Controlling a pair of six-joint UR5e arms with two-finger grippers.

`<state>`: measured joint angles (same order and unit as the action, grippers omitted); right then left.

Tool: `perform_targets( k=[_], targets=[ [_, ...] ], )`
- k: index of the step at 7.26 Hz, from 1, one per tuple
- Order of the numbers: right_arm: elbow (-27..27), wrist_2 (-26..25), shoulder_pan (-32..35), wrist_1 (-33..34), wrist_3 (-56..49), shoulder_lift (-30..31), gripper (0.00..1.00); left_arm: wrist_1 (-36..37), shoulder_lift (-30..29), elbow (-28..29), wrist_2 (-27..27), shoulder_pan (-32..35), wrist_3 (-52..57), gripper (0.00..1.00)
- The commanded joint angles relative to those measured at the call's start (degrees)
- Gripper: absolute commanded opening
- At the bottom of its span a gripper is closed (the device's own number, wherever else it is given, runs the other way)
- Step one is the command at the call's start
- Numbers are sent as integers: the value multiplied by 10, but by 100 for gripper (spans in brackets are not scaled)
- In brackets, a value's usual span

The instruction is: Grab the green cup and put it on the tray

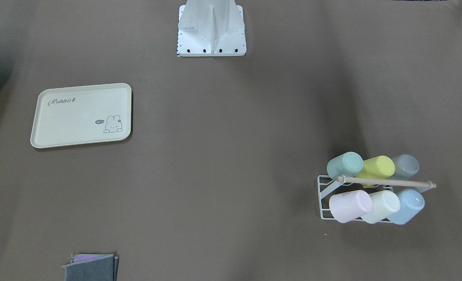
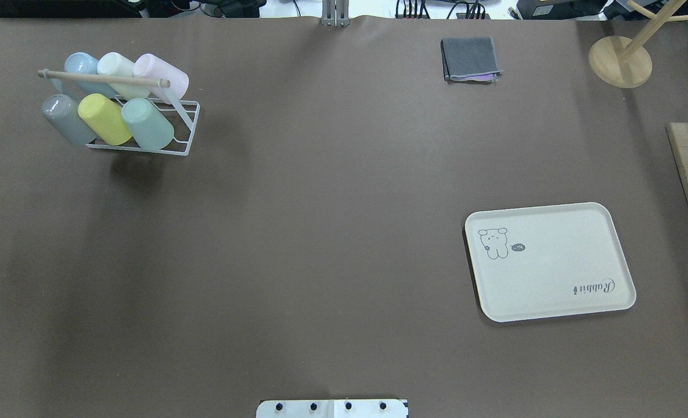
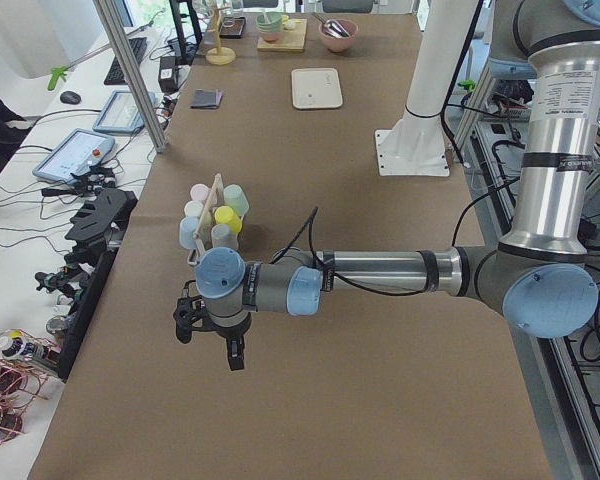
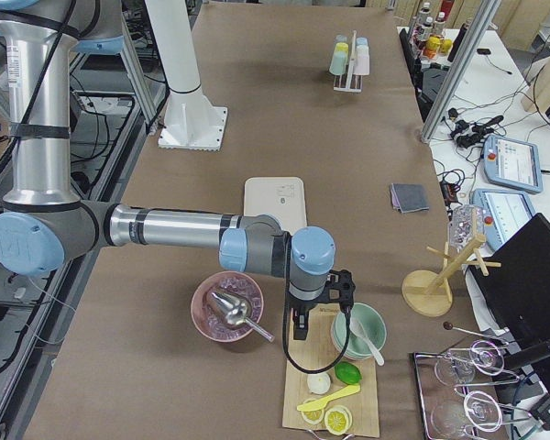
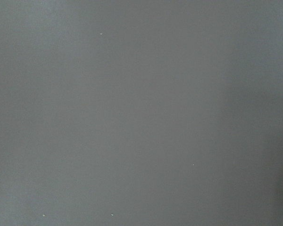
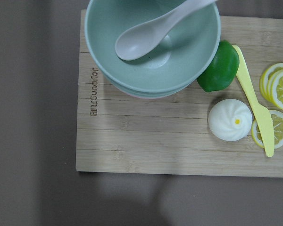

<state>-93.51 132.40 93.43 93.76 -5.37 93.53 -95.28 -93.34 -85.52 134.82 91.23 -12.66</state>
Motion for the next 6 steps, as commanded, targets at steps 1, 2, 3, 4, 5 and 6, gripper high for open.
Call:
perform_targets(
  k=[1,2,3,4,5,6],
  targets=[
    [-10,-1,0,-1,-2,8,100,0,0,1,-1,-1,0,99],
    [-11,-1,0,0,-2,9,100,0,-1,6,-1,-1,0,99],
    [-5,0,0,0,0,9,100,0,0,9,-1,-1,-1,99],
    [-7,2,-1,0,1,9,100,0,-1,10,0,-1,-1,99],
    [-12,12,0,1,-2,9,100,11,-8,7,-2,-1,-8,99],
    [-23,62,-1,0,3,14,100,51,-24,-14,-5,-2,-26,99]
  ],
)
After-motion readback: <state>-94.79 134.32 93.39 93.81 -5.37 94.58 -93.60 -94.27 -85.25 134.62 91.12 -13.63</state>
